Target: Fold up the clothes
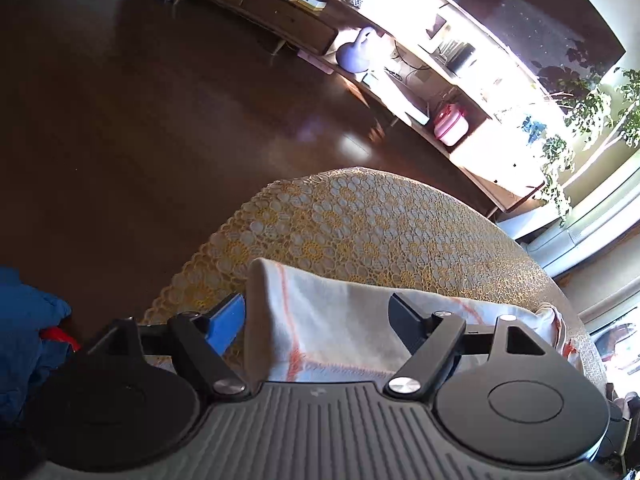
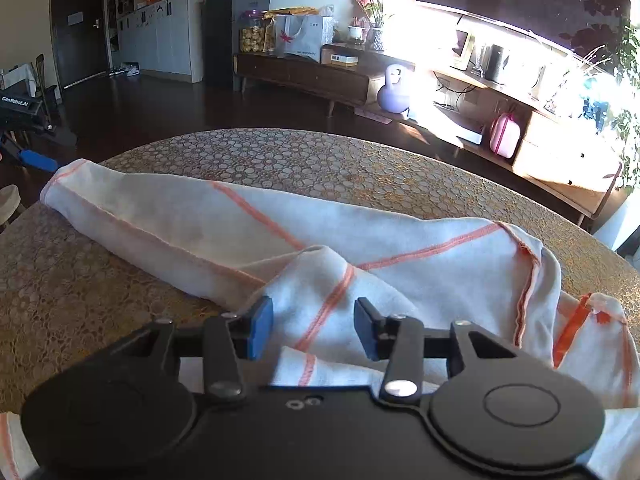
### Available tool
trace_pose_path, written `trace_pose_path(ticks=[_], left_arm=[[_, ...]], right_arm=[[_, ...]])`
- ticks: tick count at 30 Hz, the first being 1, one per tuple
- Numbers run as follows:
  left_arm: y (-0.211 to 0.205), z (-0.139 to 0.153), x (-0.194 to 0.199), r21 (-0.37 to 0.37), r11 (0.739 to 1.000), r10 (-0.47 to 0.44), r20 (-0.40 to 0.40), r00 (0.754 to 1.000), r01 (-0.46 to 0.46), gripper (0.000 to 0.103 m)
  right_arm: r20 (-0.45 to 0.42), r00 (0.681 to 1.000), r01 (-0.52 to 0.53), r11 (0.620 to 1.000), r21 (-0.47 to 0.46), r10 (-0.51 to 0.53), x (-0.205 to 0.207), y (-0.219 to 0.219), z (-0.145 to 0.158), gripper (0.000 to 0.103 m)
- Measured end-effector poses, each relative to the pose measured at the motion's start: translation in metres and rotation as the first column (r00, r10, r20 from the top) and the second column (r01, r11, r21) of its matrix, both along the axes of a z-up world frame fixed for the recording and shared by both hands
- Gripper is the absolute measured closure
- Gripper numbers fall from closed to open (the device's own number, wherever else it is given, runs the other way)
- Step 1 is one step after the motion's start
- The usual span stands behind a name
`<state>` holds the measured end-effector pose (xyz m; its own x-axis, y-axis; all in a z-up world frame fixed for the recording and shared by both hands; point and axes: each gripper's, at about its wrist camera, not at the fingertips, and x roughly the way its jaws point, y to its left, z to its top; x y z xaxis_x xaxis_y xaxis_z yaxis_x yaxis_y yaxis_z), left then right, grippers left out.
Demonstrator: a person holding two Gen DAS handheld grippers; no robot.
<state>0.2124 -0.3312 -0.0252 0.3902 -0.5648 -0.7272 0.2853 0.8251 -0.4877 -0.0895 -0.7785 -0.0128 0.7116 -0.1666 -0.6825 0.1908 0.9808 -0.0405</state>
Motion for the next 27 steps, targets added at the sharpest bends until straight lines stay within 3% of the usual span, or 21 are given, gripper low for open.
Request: trace_pose_path(ticks=[3,8,10,12,14,17,22,23,27], left_arm=[[0.007,-0.014,-0.006,-0.012,1.0,0.001,-0.073,0.997,-0.002,0.024],[0.003,-0.023,-0.01,-0.018,0.999,0.026,-0.094,0.995,-0.027,0.027],[0.002,-0.025,-0.009,-0.016,0.999,0.032,-0.097,0.995,-0.034,0.071],[0.001,-0.028,-0.008,-0.016,0.999,0.031,-0.114,0.993,-0.033,0.073],[-0.001,-0.026,-0.01,-0.013,1.0,0.02,-0.094,0.995,-0.022,0.082],[0.001,-0.017,-0.011,-0.034,0.999,0.028,-0.07,0.997,-0.03,0.084],[0.004,-0.008,-0.006,-0.054,0.998,0.016,-0.096,0.995,-0.021,0.084],[0.005,-0.008,-0.005,-0.06,0.998,0.011,-0.101,0.995,-0.018,0.084],[0.007,-0.011,-0.006,-0.057,0.998,-0.005,-0.12,0.993,-0.002,0.084]], right_arm=[[0.047,0.998,-0.042,0.996,-0.074,0.045,0.004,0.024,0.006,0.0],[0.057,0.96,-0.264,0.954,-0.14,0.274,0.036,0.092,0.014,0.0],[0.053,0.933,-0.343,0.926,-0.16,0.355,0.052,0.118,0.01,0.0],[0.033,0.898,-0.425,0.885,-0.19,0.439,0.067,0.141,0.003,0.0],[0.011,0.874,-0.471,0.852,-0.229,0.486,0.08,0.161,-0.002,0.0],[-0.01,0.843,-0.518,0.805,-0.29,0.538,0.098,0.186,-0.009,0.0],[-0.03,0.827,-0.52,0.744,-0.421,0.561,0.127,0.216,-0.024,0.0],[-0.051,0.832,-0.516,0.739,-0.433,0.552,0.133,0.218,-0.028,0.0],[-0.046,0.857,-0.492,0.79,-0.367,0.513,0.142,0.21,-0.028,0.0]])
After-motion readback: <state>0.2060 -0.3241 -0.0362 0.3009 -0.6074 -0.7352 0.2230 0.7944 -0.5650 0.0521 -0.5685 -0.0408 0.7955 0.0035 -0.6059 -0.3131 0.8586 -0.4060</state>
